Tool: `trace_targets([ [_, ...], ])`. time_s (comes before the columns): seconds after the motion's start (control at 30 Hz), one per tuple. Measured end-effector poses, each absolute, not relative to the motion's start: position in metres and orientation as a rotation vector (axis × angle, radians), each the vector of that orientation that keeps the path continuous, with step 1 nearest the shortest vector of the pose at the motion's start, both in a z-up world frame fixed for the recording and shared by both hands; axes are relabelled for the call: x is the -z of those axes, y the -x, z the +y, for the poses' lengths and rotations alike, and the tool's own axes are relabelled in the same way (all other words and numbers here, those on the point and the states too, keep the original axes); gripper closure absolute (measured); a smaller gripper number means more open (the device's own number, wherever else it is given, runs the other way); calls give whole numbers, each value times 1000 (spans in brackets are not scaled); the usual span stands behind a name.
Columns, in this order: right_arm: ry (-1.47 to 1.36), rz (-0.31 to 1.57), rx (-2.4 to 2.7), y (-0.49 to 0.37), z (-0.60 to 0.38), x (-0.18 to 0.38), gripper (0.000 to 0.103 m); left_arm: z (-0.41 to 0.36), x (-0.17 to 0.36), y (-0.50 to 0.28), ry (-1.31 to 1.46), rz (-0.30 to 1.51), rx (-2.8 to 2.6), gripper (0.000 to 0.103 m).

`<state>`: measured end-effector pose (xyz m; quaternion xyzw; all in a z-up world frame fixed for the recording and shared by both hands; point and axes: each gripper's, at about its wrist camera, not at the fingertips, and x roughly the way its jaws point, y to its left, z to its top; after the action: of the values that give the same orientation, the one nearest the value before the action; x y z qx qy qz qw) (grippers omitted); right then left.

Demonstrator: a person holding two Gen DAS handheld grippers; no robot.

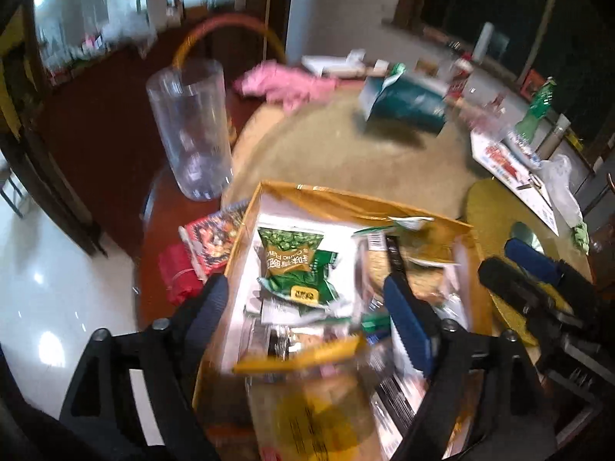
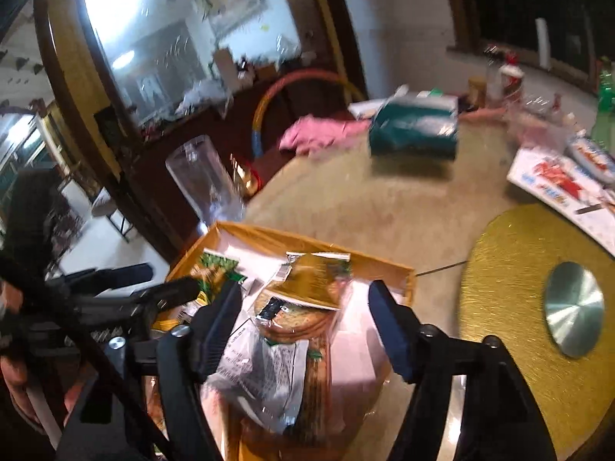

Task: Organize snacks

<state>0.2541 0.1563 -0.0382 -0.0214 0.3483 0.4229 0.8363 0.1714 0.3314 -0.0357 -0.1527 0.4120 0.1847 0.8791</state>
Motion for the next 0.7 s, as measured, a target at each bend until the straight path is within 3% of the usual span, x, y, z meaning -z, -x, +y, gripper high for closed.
trace_targets([
  [0.17, -27, 756, -924, -217, 112, 28, 27, 280, 11, -109, 184, 713, -539, 11],
  [0.43, 0, 768, -923, -143, 51, 48, 23, 228, 22, -33, 258, 734, -576, 11],
  [0.7, -41, 818, -900, -136, 41, 57, 23, 204, 7, -7, 279, 670, -563, 11],
])
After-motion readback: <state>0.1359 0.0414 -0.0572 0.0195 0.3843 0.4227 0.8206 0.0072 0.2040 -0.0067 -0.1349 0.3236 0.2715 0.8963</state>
